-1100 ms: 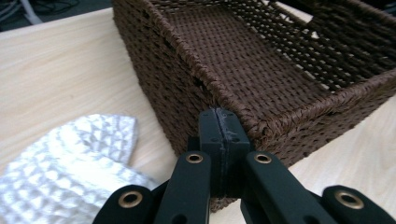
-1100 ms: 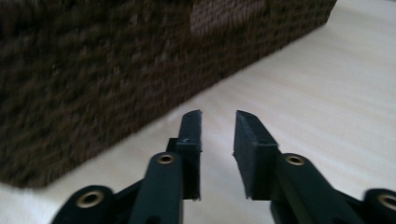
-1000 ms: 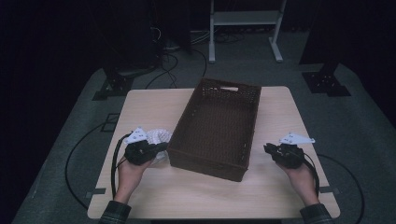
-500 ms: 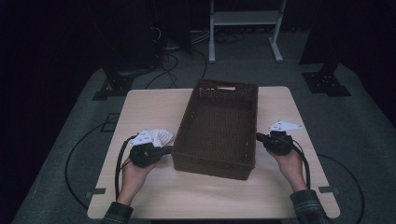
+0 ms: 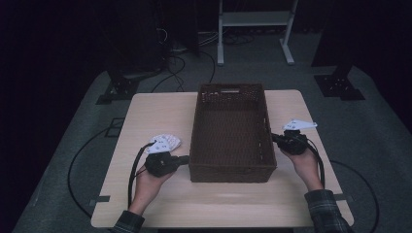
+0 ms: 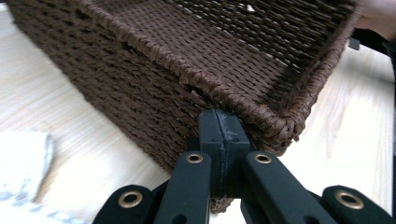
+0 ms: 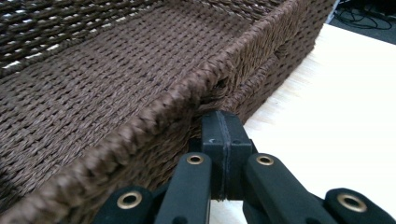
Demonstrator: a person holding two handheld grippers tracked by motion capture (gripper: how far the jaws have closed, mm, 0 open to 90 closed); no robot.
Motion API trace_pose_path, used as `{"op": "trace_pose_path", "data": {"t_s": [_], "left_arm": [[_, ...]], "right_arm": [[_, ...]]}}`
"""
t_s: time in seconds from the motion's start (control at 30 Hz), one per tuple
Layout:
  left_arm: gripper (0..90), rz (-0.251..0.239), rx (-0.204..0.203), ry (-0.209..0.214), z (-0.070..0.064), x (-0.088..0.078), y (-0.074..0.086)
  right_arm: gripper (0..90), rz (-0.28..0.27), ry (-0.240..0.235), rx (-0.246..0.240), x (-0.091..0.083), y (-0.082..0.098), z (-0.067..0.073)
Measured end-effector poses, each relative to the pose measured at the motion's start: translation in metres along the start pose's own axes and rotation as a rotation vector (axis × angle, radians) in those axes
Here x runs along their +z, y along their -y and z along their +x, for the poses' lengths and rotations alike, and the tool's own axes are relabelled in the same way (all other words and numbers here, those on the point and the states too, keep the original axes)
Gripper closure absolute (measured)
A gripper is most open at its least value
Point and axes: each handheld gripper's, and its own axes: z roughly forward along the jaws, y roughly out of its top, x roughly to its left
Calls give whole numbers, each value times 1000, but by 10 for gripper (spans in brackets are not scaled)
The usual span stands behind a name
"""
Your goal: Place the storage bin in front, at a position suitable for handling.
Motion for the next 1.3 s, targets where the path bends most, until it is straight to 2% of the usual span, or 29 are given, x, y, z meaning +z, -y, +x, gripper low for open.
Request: {"op": "trace_pose_path", "data": {"t_s": [0.17, 0.27, 0.47, 0.5, 0.73, 0.87, 1.0, 1.13, 1.2, 1.3], "left_arm": [[900, 11, 15, 40, -9, 9, -3], [900, 16, 27, 57, -14, 15, -5], [900, 18, 36, 81, -22, 23, -8], [900, 21, 37, 95, -24, 25, -9], [900, 22, 49, 119, -32, 34, -12], [900, 19, 54, 142, -39, 41, -15], [900, 20, 60, 150, -43, 45, -16], [900, 23, 59, 154, -44, 46, -17], [900, 26, 62, 156, -43, 43, -15], [859, 28, 61, 147, -42, 39, -12]], "right_arm": [[893, 6, -11, 9, 1, -3, -8], [893, 15, 5, 0, 2, -5, -11], [894, 18, -19, 14, 4, -6, -23], [894, 20, -19, 12, 3, -6, -25], [895, 31, -16, 15, 1, -10, -33], [895, 18, -39, 53, -1, -6, -43], [895, 11, -41, 64, -2, -5, -48], [894, 19, -35, 67, -2, -3, -50], [868, 40, -8, 63, -3, -2, -51], [811, 35, 20, 94, -9, -1, -55]]}}
